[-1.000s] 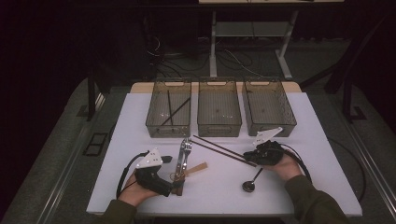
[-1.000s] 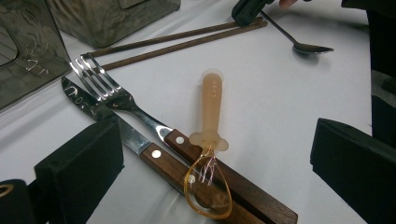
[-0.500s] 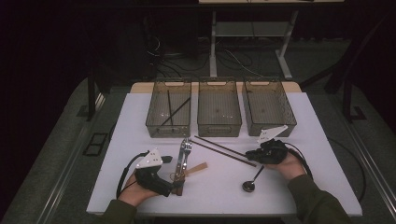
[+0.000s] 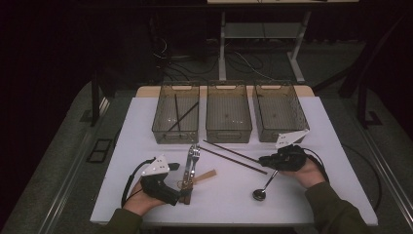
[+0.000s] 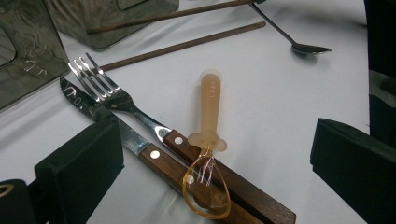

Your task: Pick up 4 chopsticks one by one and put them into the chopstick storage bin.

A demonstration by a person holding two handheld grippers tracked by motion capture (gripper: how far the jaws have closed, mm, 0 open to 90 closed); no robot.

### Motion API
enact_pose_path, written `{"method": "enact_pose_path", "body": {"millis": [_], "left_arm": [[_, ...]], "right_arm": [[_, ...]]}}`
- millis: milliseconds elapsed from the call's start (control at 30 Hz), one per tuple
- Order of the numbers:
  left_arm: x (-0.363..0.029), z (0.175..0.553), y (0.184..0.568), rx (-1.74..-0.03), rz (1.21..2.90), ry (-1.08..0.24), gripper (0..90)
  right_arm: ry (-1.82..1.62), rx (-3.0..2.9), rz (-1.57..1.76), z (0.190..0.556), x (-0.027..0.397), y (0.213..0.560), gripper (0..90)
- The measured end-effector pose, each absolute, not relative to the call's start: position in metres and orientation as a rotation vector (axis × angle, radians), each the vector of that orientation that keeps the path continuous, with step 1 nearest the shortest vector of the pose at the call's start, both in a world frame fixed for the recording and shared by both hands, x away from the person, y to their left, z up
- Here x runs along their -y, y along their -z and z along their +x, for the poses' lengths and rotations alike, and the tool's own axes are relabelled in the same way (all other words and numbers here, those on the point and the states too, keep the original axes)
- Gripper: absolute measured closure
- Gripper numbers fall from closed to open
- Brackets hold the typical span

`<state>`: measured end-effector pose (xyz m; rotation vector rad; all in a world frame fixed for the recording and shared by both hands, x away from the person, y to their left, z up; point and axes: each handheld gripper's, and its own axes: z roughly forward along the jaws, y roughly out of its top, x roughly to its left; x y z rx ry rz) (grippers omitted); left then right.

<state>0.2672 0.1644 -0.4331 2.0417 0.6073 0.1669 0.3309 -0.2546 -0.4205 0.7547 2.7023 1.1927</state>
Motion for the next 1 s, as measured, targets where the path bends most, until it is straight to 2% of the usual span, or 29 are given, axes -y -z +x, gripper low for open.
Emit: {"method": "enact_pose_path", "body": {"millis": [1000], "left_arm": [[-0.164,0.268,0.433,-0.629,2.036,-0.182,0.0]], "right_arm": [[-1.336,-2.622,0.794,0.321,0.247,0.386,85.0]]}}
